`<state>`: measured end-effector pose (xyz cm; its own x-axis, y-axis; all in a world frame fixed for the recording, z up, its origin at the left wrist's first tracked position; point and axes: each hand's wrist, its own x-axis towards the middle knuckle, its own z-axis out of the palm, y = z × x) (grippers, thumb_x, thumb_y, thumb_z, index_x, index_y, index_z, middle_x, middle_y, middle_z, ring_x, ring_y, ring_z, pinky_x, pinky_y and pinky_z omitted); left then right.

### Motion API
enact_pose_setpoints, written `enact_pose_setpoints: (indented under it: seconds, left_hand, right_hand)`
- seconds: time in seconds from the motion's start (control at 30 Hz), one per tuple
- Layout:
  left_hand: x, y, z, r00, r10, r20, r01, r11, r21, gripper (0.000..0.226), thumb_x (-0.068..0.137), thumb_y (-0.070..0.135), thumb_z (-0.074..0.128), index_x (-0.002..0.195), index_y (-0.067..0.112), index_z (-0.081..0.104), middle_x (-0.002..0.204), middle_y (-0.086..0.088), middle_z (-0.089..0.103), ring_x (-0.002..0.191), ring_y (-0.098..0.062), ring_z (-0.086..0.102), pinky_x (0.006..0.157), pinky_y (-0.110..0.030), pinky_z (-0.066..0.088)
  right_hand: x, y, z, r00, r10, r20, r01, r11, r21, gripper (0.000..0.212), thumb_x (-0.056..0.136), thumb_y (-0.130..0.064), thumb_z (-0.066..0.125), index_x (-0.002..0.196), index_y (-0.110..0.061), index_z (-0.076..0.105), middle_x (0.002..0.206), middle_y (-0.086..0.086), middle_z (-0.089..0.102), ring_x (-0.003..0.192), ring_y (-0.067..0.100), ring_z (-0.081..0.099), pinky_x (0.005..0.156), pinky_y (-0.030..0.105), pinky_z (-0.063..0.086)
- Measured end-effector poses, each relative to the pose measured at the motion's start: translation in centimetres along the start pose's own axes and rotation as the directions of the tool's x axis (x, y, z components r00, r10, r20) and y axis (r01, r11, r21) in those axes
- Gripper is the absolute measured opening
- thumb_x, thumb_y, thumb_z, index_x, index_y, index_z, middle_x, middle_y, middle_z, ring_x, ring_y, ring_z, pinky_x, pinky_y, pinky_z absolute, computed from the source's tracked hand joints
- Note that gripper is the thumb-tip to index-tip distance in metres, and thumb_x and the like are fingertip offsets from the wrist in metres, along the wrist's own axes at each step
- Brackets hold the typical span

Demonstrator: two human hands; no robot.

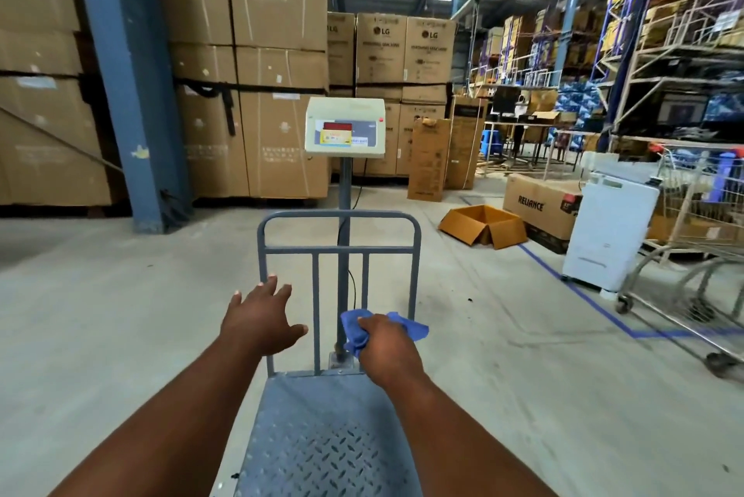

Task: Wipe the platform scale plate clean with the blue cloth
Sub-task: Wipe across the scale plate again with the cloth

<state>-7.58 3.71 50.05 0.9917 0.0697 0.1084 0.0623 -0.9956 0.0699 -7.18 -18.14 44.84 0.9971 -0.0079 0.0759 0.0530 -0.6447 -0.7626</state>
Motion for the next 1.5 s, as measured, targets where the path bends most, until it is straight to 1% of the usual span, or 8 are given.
enact_pose_setpoints:
  seconds: [0.13, 0.63, 0.77, 0.87, 1.0, 1.13, 1.37, 1.5]
  left_hand:
    - [1.9, -0.4, 5.5, 0.994, -0.011, 0.109, 0.014, 1.000, -0.027, 0.102, 0.094, 0.074, 0.058, 0.172, 0.028, 0.010, 0.180, -0.003, -0.008, 0.166, -0.024, 0.011, 0.133, -0.053, 0.010]
    - [7.3, -5.5, 37.0, 0.769, -0.041, 0.638, 0.030, 0.999, 0.028, 0.157, 0.055, 0.093, 0.078, 0.170, 0.035, -0.012, 0.176, -0.006, -0.028, 0.166, -0.036, -0.006, 0.130, -0.063, 0.009]
    - [5.9, -5.6, 43.1, 0.650, -0.030, 0.759, 0.010, 0.999, 0.032, 0.160, 0.056, 0.079, 0.090, 0.169, 0.034, -0.014, 0.176, -0.009, -0.027, 0.165, -0.040, -0.011, 0.130, -0.066, 0.008]
    - [4.9, -5.6, 45.8, 0.621, -0.006, 0.784, -0.081, 0.994, 0.072, 0.166, 0.053, 0.076, 0.093, 0.167, 0.035, -0.020, 0.174, -0.012, -0.031, 0.163, -0.046, -0.013, 0.128, -0.070, 0.010]
    - [5.2, -6.6, 46.5, 0.621, 0.018, 0.784, -0.129, 0.988, 0.080, 0.166, 0.056, 0.069, 0.095, 0.165, 0.039, -0.025, 0.171, -0.009, -0.038, 0.162, -0.043, -0.019, 0.129, -0.067, 0.009]
    - [7.3, -7.3, 45.7, 0.682, -0.006, 0.731, -0.104, 0.989, 0.105, 0.168, 0.051, 0.070, 0.097, 0.165, 0.039, -0.023, 0.176, -0.004, -0.026, 0.165, -0.039, -0.008, 0.130, -0.066, 0.012]
    - [8.7, -7.6, 45.8, 0.632, 0.013, 0.775, -0.118, 0.990, 0.079, 0.171, 0.051, 0.065, 0.098, 0.161, 0.044, -0.030, 0.171, -0.001, -0.037, 0.163, -0.042, -0.016, 0.124, -0.072, 0.024]
    - [10.2, -8.4, 45.0, 0.597, 0.044, 0.801, -0.242, 0.962, 0.127, 0.172, 0.050, 0.055, 0.103, 0.162, 0.044, -0.027, 0.172, -0.002, -0.035, 0.164, -0.040, -0.008, 0.123, -0.066, 0.032]
  right_hand:
    - [1.9, 3.3, 3.1, 0.996, -0.027, 0.086, 0.045, 0.975, -0.219, 0.052, 0.095, -0.013, 0.050, 0.145, -0.028, 0.053, 0.148, 0.003, 0.051, 0.134, 0.028, 0.050, 0.107, 0.038, 0.043]
    - [7.3, 26.1, 25.0, 0.899, 0.349, 0.264, -0.265, 0.914, -0.309, 0.054, 0.097, -0.012, 0.052, 0.149, -0.028, 0.050, 0.152, 0.005, 0.044, 0.137, 0.030, 0.046, 0.110, 0.040, 0.042]
    - [6.8, 31.5, 30.3, 0.800, 0.400, 0.447, -0.165, 0.863, -0.478, 0.066, 0.100, -0.016, 0.054, 0.161, -0.026, 0.029, 0.167, 0.016, 0.018, 0.154, 0.036, 0.022, 0.124, 0.046, 0.026]
    - [6.8, 34.1, 32.7, 0.804, 0.351, 0.480, 0.049, 0.765, -0.642, 0.077, 0.104, -0.032, 0.048, 0.165, -0.031, 0.001, 0.172, 0.015, -0.008, 0.159, 0.036, -0.005, 0.128, 0.051, 0.012]
    - [11.4, 33.6, 33.1, 0.791, 0.348, 0.503, 0.126, 0.712, -0.691, 0.078, 0.105, -0.040, 0.047, 0.164, -0.034, -0.004, 0.172, 0.010, -0.015, 0.159, 0.034, -0.008, 0.128, 0.054, 0.012]
    - [15.3, 32.7, 32.4, 0.805, 0.368, 0.466, 0.098, 0.692, -0.715, 0.078, 0.102, -0.046, 0.053, 0.163, -0.042, 0.005, 0.172, 0.009, -0.004, 0.157, 0.036, 0.007, 0.122, 0.061, 0.022]
    - [17.2, 34.9, 32.3, 0.844, 0.452, 0.287, -0.156, 0.721, -0.675, 0.077, 0.102, -0.058, 0.047, 0.162, -0.045, 0.001, 0.171, 0.010, -0.015, 0.159, 0.034, -0.011, 0.125, 0.062, 0.008]
    - [15.0, 32.7, 34.7, 0.876, 0.311, 0.369, 0.004, 0.761, -0.649, 0.079, 0.101, -0.058, 0.046, 0.165, -0.036, 0.005, 0.172, 0.013, -0.009, 0.159, 0.035, -0.005, 0.128, 0.056, 0.009]
